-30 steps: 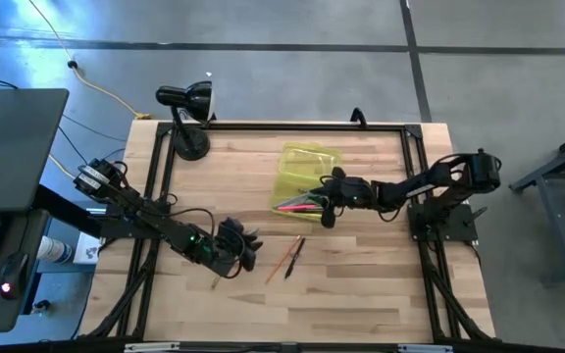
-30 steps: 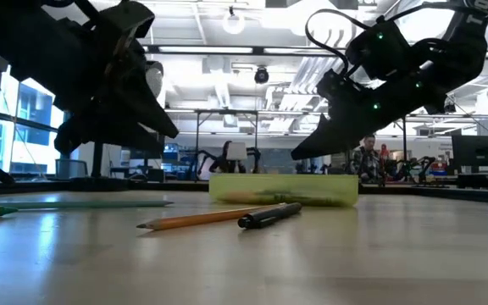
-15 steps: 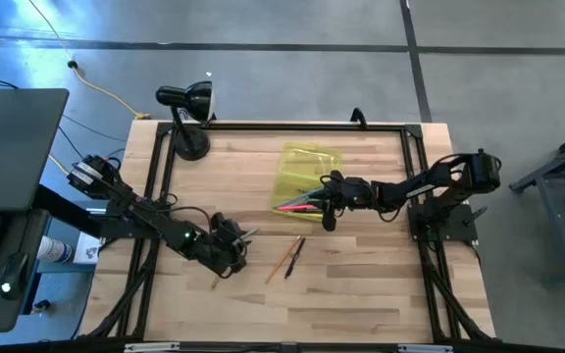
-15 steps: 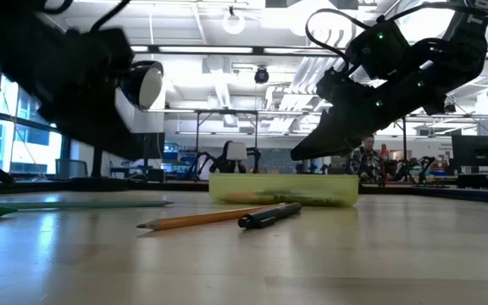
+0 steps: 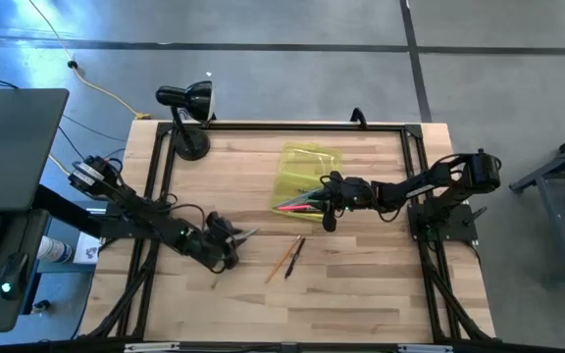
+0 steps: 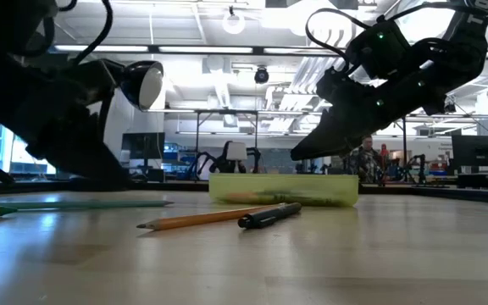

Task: Pick & place school supplies into a supply box
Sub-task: Put the blue pencil into the yellow supply box

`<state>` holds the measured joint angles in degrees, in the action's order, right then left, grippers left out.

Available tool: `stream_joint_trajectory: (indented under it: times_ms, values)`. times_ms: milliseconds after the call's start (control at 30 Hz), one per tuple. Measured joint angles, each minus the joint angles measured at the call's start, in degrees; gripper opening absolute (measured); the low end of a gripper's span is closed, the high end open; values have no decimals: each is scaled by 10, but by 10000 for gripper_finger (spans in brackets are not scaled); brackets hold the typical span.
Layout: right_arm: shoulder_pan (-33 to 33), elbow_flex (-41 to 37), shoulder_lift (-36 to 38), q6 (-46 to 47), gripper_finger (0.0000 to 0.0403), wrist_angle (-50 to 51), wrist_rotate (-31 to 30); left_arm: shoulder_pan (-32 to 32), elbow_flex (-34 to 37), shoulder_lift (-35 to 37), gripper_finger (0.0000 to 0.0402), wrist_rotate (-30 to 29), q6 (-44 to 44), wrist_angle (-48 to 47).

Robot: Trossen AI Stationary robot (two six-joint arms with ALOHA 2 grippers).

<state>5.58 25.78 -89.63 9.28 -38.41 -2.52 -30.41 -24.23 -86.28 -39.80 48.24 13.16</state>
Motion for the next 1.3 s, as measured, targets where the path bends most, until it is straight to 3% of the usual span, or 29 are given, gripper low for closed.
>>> stream_joint_trajectory:
  times_ms: [300,833,1067,1300]
  values:
    - [0,0,0,13,73,-2,16,0,63,-20,179,-8,-15,118]
    - [0,0,0,14,73,-5,17,-1,66,-137,179,-36,-15,258]
    - [0,0,0,14,73,-5,18,-1,63,-199,179,-63,33,285]
    - [0,0,0,13,73,-4,29,-22,62,-223,179,-97,9,288]
